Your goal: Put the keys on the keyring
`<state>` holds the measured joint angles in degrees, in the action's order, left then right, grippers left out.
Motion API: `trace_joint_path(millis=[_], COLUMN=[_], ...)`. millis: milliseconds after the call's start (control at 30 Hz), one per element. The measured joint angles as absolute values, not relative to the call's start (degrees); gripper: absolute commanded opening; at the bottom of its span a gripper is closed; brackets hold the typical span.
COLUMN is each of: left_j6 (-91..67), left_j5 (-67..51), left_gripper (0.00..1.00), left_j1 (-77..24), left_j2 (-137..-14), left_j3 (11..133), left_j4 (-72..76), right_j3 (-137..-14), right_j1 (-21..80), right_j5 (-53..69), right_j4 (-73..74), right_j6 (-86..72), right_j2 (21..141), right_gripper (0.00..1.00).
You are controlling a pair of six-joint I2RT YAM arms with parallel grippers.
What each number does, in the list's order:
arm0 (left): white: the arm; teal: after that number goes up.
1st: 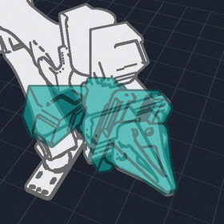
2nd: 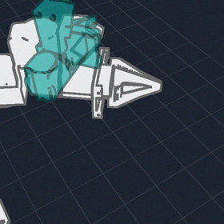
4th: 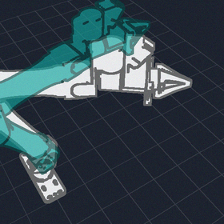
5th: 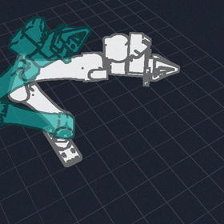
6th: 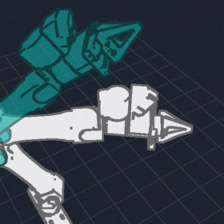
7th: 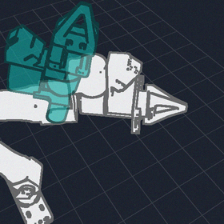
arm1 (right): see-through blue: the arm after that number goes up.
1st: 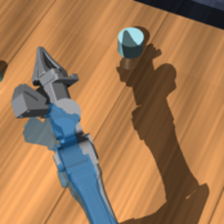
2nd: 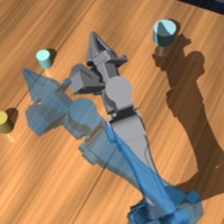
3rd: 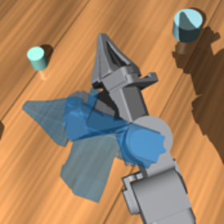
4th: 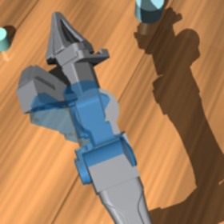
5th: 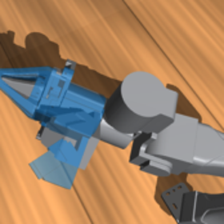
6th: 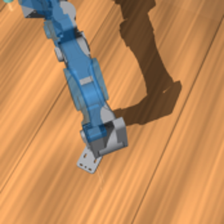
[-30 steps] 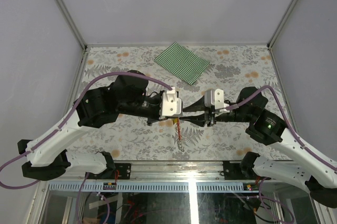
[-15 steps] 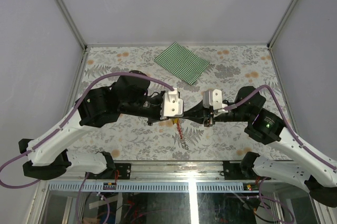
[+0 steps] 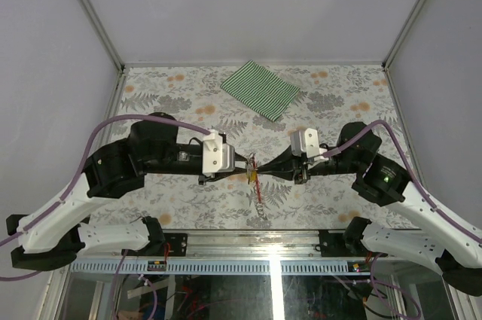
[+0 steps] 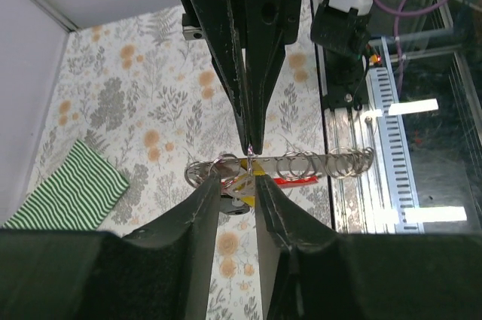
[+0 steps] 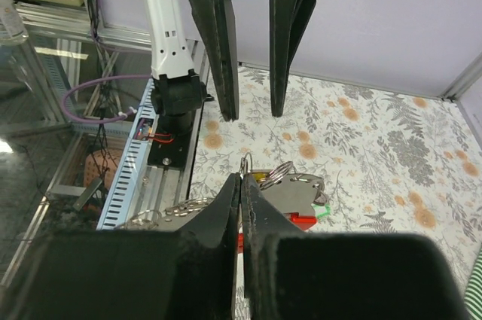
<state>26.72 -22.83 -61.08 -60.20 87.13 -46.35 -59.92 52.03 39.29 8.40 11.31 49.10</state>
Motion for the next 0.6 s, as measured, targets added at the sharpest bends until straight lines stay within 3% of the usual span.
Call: trace_joint_path(millis=[600], left_j6=[21.2], left_j5=[-27.6], left_gripper=[0.31], left_j1=[-61.1], left_j2=[-53.1], left_j3=[77.7], left_j4=[-32.9], right_j3=[-60.2], right_j1=[52.0], right_j5=[43.5], right_j4=[5.3], right_j6=[7.5], right_j2=[47.8], right_gripper=[0.0])
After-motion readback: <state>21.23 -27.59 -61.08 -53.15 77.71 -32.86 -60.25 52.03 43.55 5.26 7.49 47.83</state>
